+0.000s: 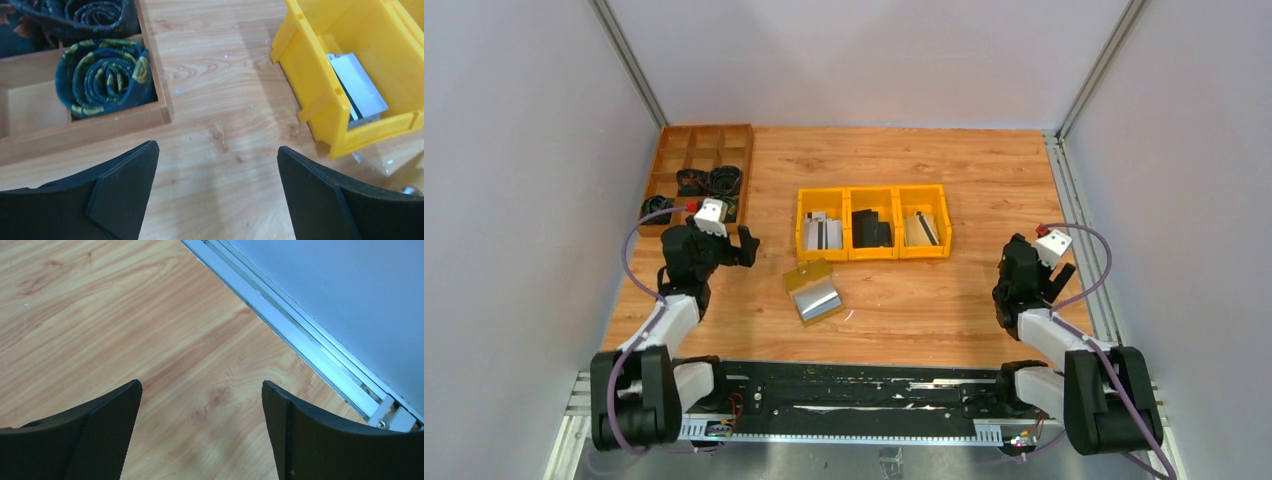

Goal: Take the credit cards out of the card holder
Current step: Reset both arms

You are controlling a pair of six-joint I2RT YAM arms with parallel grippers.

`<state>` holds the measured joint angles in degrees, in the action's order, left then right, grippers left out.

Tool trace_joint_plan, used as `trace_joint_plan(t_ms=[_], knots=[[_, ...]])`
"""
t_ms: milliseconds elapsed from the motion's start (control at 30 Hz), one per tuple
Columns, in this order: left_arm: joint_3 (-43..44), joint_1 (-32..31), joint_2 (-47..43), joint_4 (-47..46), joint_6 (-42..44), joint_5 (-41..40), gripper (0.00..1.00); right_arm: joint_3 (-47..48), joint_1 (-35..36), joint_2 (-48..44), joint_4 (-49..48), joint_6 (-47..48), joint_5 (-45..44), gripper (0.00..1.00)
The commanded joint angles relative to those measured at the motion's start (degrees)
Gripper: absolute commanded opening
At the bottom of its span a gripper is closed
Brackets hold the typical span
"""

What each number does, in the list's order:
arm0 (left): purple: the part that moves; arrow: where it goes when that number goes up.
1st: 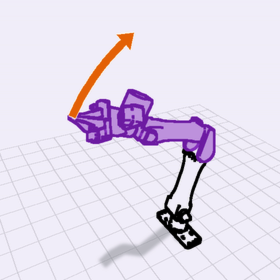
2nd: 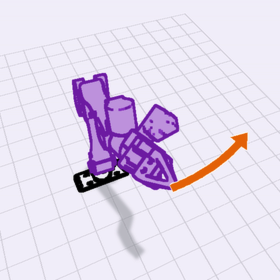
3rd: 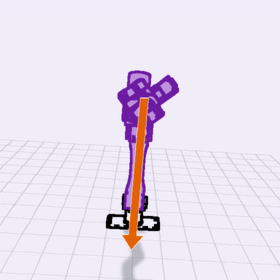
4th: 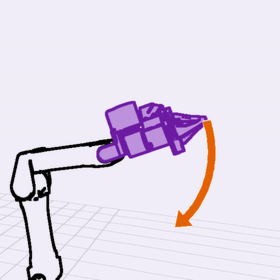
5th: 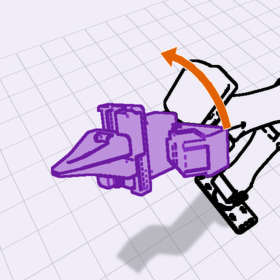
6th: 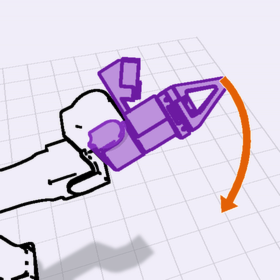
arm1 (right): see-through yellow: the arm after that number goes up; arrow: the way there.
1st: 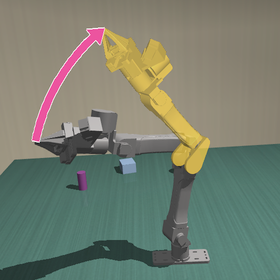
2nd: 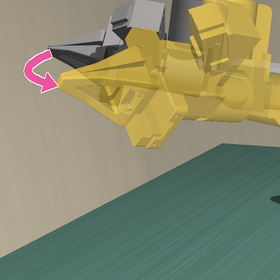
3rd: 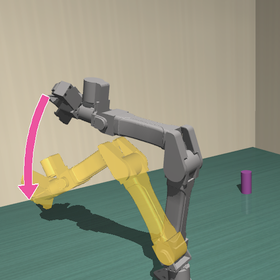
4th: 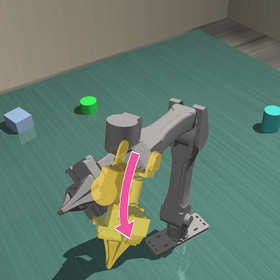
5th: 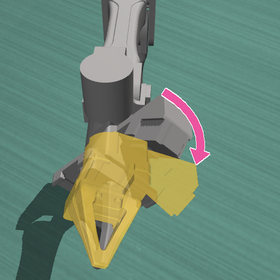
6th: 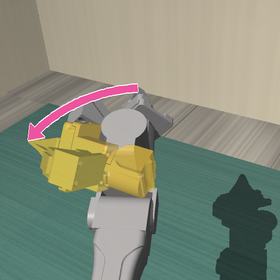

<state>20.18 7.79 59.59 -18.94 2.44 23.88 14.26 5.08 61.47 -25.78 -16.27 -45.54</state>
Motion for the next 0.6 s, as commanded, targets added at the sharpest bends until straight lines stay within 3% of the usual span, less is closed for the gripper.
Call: trace_joint_plan(t_ms=[0,67,133,200,233,333,433,567], knots=[[3.12,0.29,10.00,-17.76,-2.77,2.12,1.00,-1.28,-0.94,3.43,-13.76,7.66,2.46,0.92],[5.68,0.11,14.56,-18.35,-1.31,0.93,1.00,-1.62,-1.03,4.55,-16.20,7.55,3.21,0.92],[9.25,0.66,18.44,-12.98,-1.28,0.17,1.00,-2.77,-1.04,5.80,-19.71,7.10,4.20,0.92],[6.77,0.73,21.90,-19.19,-1.57,0.78,1.00,-3.89,-0.95,7.57,-23.82,7.98,6.07,0.92],[3.63,0.78,22.64,-27.08,-3.42,0.90,1.00,-4.10,-0.95,8.17,-25.39,8.97,6.61,0.92],[-1.33,0.66,19.36,-30.36,-2.55,0.90,1.00,-4.15,-0.94,8.15,-25.65,9.89,9.13,0.91],[-7.34,0.61,17.35,-41.42,-2.58,0.80,1.00,-4.64,-0.95,8.35,-27.15,11.10,11.31,0.84],[-10.70,-0.49,16.34,-45.93,-2.51,-3.32,1.00,-4.57,-0.99,8.65,-27.66,11.83,12.32,0.91]])
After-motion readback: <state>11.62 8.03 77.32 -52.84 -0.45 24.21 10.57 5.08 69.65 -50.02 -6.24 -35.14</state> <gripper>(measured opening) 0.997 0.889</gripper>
